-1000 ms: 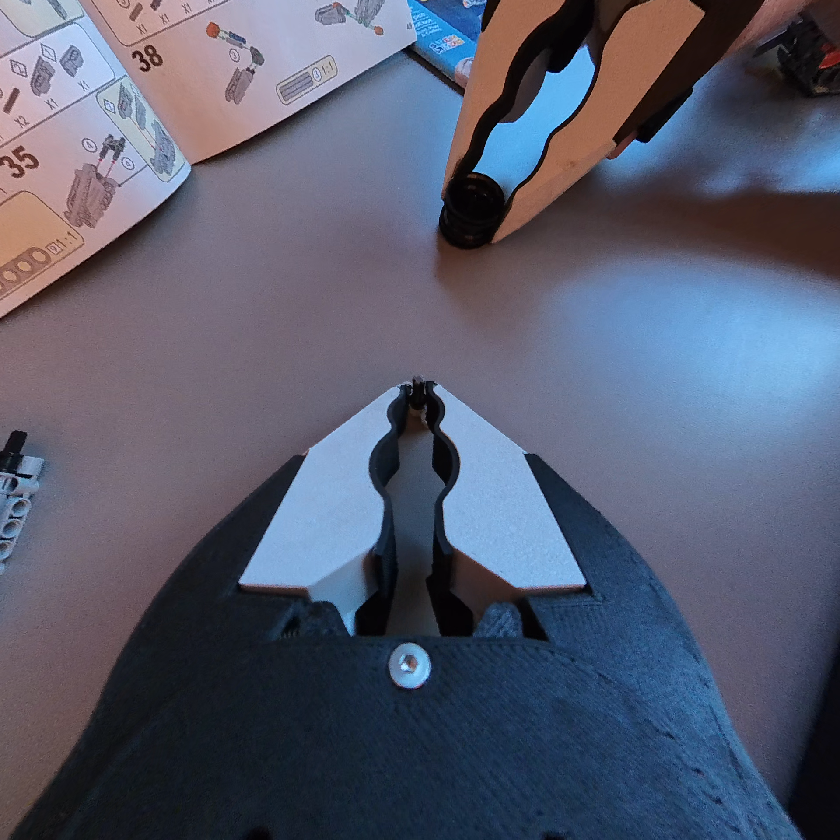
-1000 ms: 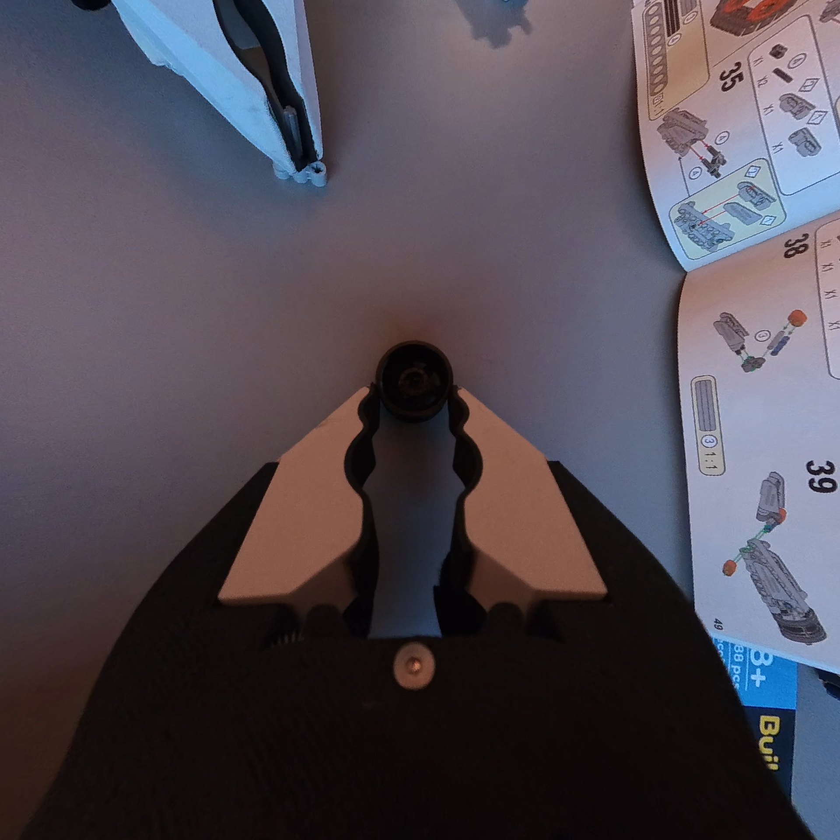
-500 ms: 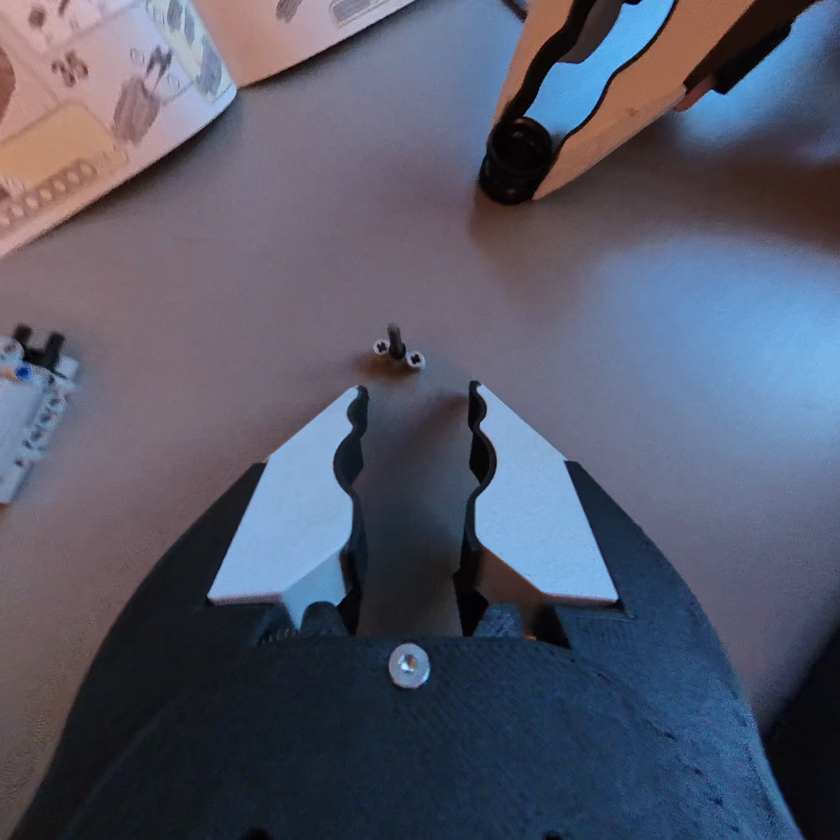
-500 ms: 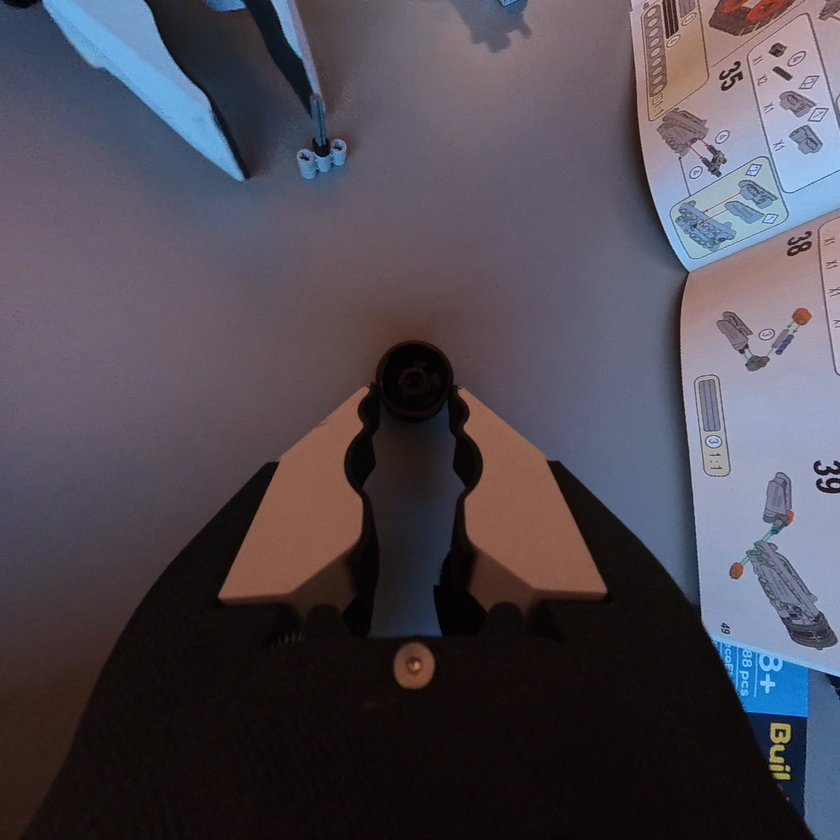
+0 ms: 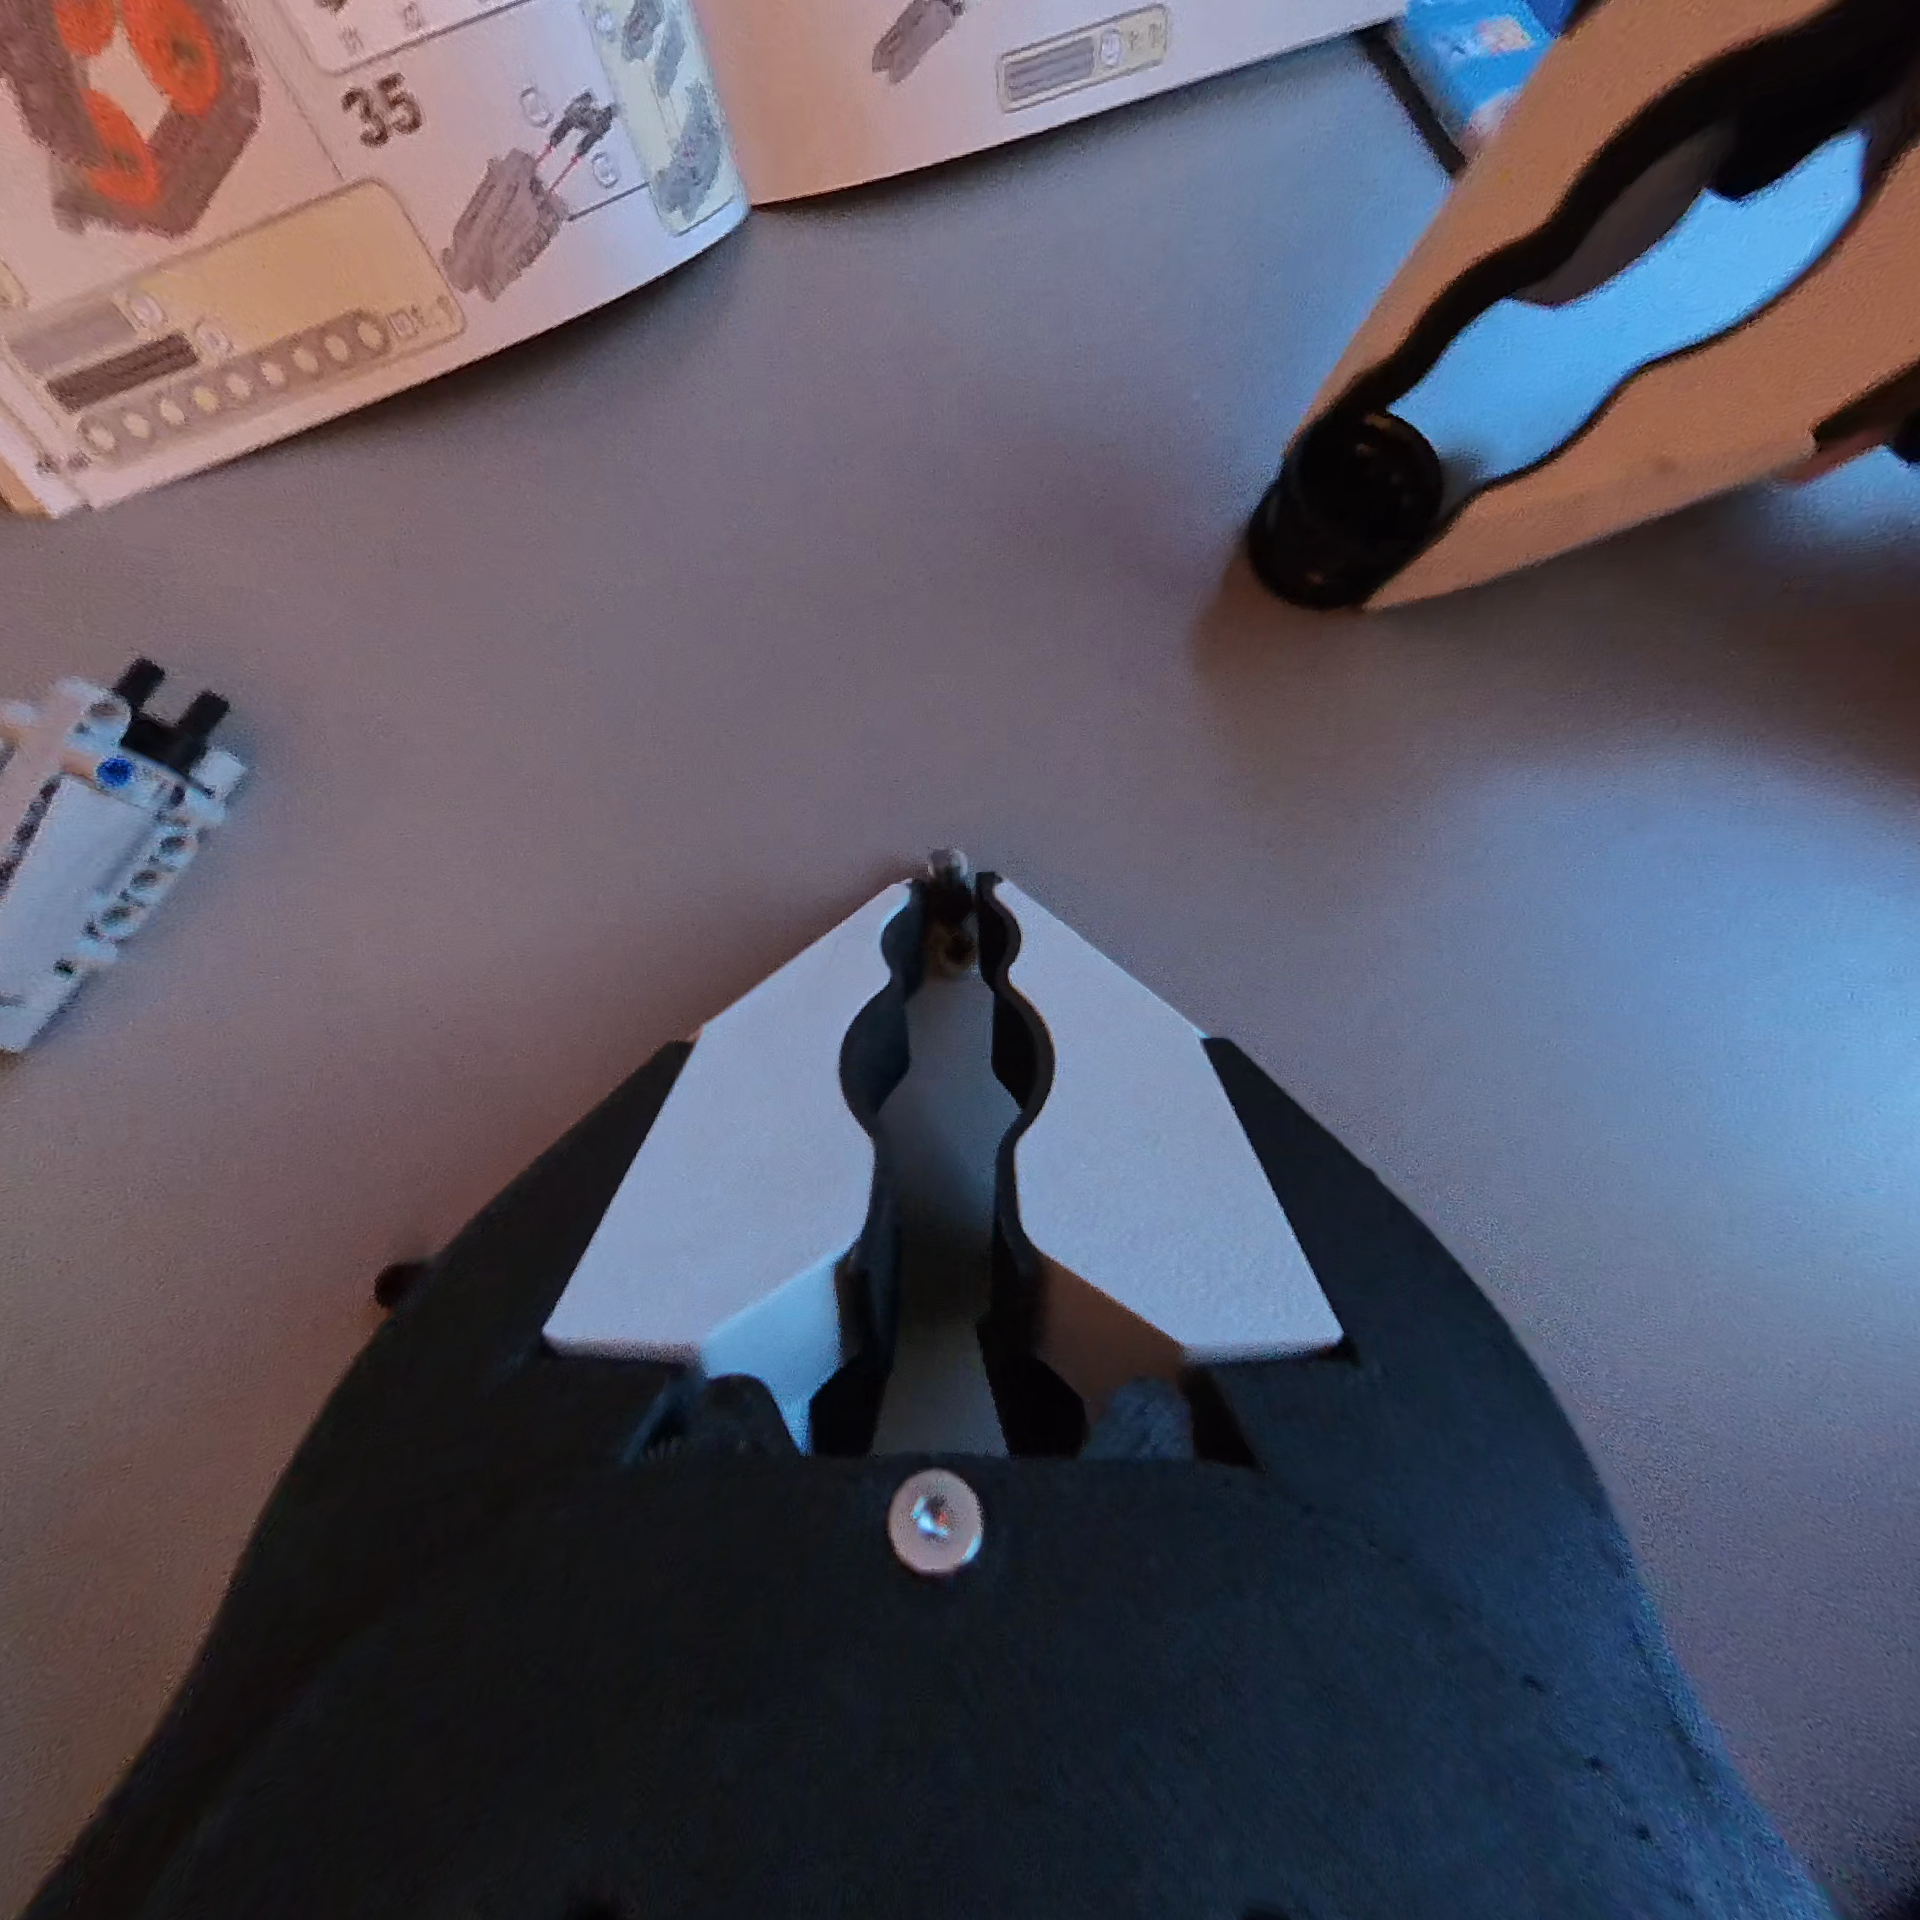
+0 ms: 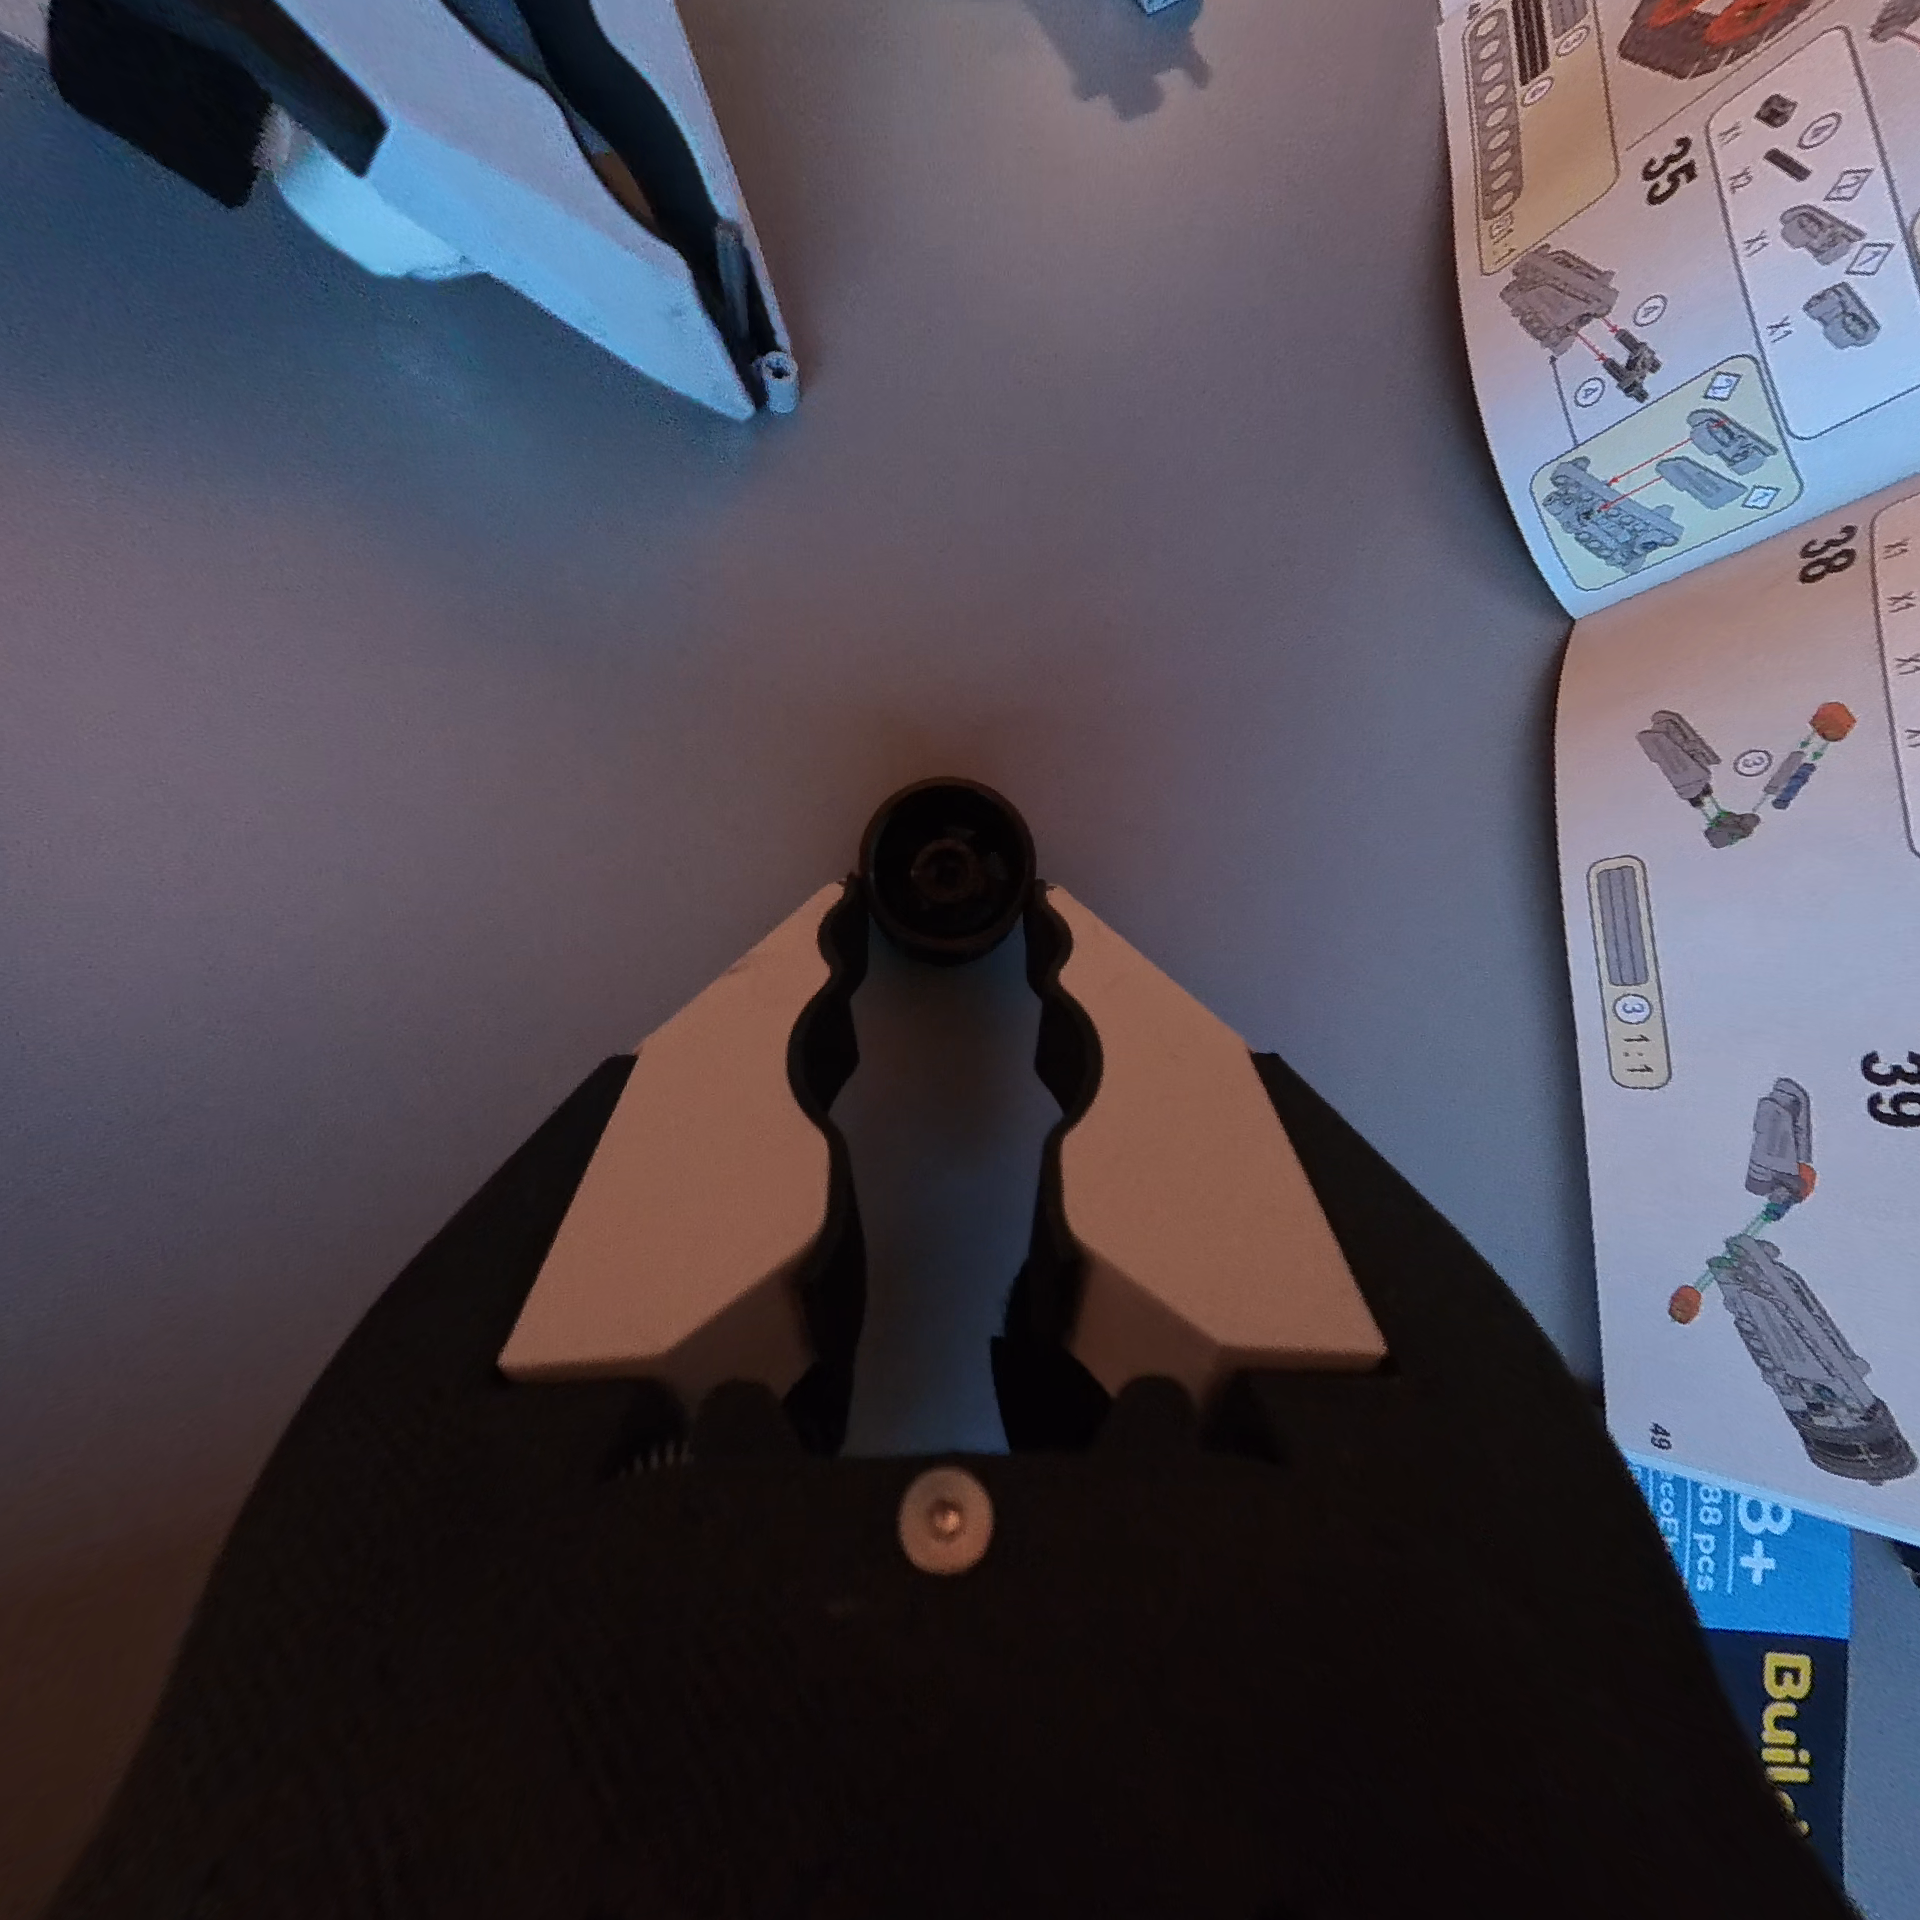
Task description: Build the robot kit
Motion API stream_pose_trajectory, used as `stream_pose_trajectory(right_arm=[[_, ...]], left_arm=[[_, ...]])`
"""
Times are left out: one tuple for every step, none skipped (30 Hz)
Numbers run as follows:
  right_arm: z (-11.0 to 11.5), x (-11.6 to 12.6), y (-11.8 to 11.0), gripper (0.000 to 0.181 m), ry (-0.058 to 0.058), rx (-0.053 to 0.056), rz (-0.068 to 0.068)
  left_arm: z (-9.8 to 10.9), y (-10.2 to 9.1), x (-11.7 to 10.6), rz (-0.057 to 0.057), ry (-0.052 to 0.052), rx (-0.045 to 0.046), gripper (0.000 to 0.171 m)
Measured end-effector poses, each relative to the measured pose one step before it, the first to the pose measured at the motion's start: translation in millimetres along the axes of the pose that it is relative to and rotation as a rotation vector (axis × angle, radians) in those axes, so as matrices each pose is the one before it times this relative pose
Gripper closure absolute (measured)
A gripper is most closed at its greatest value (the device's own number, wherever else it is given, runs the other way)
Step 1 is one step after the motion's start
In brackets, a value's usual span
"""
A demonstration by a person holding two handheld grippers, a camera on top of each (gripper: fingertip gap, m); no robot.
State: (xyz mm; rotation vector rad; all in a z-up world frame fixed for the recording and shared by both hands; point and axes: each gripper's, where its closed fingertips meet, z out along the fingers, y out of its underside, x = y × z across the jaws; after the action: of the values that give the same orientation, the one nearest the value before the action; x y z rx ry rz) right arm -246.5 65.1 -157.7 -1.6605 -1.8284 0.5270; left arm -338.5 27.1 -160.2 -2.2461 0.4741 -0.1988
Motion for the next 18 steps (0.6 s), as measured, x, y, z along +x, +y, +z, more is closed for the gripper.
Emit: stream_pose_trajectory(right_arm=[[0.04,0.08,-0.02,0.151,0.0004,-0.0004,-0.0003],[-0.01,-0.10,-0.02,0.151,0.0002,0.0001,0.0003],[-0.04,0.07,0.06,0.151,-0.0001,0.0002,0.0002],[0.02,0.02,-0.01,0.150,-0.0004,0.0001,0.0004],[0.02,-0.01,-0.01,0.151,-0.0005,0.0002,0.0006],[-0.04,-0.04,0.03,0.151,-0.0001,0.0003,0.0002],[0.06,-0.02,-0.06,0.151,-0.0001,-0.0001,0.0002],[-0.01,0.07,0.06,0.151,0.0000,-0.0003,0.0005],[-0.03,-0.07,0.02,0.151,0.0001,-0.0003,-0.0002],[-0.02,-0.03,0.01,0.151,0.0002,-0.0001,-0.0006],[0.01,-0.04,-0.03,0.151,-0.0001,0.0002,0.0003],[-0.04,0.06,0.03,0.151,-0.0005,0.0010,0.0008],[0.05,-0.06,0.06,0.150,-0.0011,0.0013,0.0012],[-0.02,-0.02,0.02,0.150,-0.0014,0.0012,0.0016],[0.09,-0.01,0.07,0.150,-0.0015,0.0008,0.0011],[-0.01,-0.02,0.02,0.150,-0.0012,0.0006,0.0007],[0.05,0.07,-0.02,0.150,-0.0008,0.0004,0.0003],[-0.01,-0.05,0.02,0.150,-0.0002,-0.0001,0.0003]], left_arm=[[0.02,0.22,3.24,0.0490,0.0210,0.00283,0.160],[-0.74,0.69,4.00,0.0687,0.0313,0.00171,0.166],[-1.31,0.74,3.68,0.0697,0.0338,0.00233,0.166],[-1.08,0.09,6.65,0.0568,0.0550,0.00629,0.166],[-0.98,-0.25,8.26,0.0442,0.0682,0.01194,0.166],[-0.91,0.18,4.44,0.0326,0.0476,0.01242,0.166],[-1.13,0.65,2.78,0.0235,0.0416,0.00734,0.166],[-1.43,0.95,2.62,0.0182,0.0439,0.00397,0.166],[-1.57,1.08,0.21,0.0073,0.0276,0.00273,0.166],[-1.45,0.91,-0.72,-0.0103,0.0168,0.00166,0.160],[-1.12,0.44,0.11,-0.0207,0.0160,0.00239,0.147],[-1.05,0.40,-0.97,-0.0270,0.0005,0.00263,0.140],[-1.49,0.64,-0.95,-0.0228,-0.0085,0.00390,0.140],[-1.84,0.44,0.33,-0.0111,-0.0099,0.00582,0.140],[-2.02,0.18,-1.22,-0.0004,-0.0263,0.00770,0.144],[-1.84,-0.87,-2.08,0.0056,-0.0339,0.01249,0.146],[-1.49,-3.17,0.49,0.0061,-0.0185,0.02139,0.148],[-0.85,-4.47,1.17,-0.0012,-0.0130,0.02527,0.151]])
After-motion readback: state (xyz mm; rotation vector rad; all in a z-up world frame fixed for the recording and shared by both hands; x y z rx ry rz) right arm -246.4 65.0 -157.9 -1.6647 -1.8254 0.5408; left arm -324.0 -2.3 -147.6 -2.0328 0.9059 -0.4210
